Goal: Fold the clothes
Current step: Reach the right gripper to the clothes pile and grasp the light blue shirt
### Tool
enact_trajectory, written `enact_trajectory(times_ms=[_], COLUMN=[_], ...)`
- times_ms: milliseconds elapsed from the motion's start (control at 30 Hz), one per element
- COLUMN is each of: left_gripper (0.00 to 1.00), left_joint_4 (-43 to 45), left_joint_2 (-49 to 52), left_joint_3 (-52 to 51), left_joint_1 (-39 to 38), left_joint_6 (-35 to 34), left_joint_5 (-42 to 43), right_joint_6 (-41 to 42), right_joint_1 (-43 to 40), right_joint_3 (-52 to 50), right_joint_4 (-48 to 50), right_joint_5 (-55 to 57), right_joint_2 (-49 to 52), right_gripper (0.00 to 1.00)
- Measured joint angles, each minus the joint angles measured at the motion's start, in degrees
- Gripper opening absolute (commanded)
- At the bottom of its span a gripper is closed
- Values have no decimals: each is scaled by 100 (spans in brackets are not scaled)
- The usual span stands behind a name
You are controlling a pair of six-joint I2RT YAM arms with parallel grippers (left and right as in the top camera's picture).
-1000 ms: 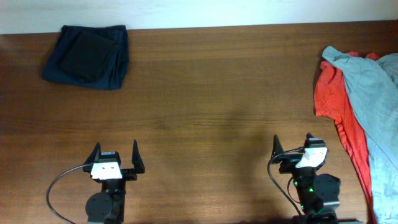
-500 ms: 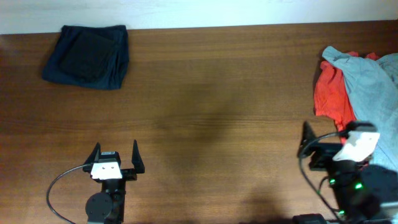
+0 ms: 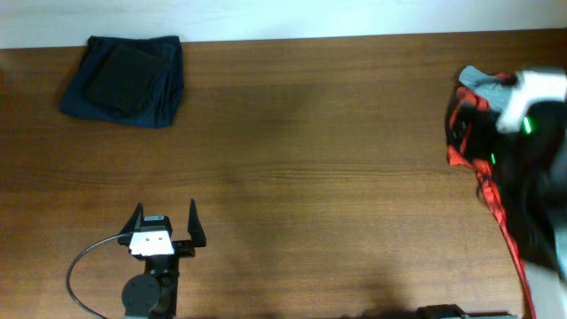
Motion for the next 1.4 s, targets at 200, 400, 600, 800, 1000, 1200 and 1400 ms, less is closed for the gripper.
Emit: enact_trajectory(times_ms=[200, 400, 600, 800, 1000, 1200, 1400], left_gripper=[99, 99, 99, 99, 99, 99, 99], left_joint_4=[2, 0, 0, 0, 0, 0, 0], left_joint_2=[-4, -4, -4, -7, -7, -4, -4], left_joint_3=[0, 2, 2, 2, 2, 0, 0], left_joint_1=[0, 0, 0, 0, 0, 0, 0], left_joint_6=[0, 0, 0, 0, 0, 0, 0], left_joint_5=[0, -2, 0, 0, -2, 0, 0], right_joint_6=[-85, -90, -111, -833, -1364, -1766, -2105], right_joint_1=[-592, -1484, -1864, -1834, -1825, -1818, -1818], right_joint_3=[1060, 1655, 1672, 1676, 1700, 1700, 1700], right_joint_4=[-337, -114, 881, 1801, 2603, 3156, 3429], right_joint_5=[-144, -623, -852, -1427, -1596, -1620, -1515], right_joint_2=[1556, 2992, 4127, 4795, 5659, 6365, 6771], right_gripper=[99, 99, 99, 86, 77, 76, 75])
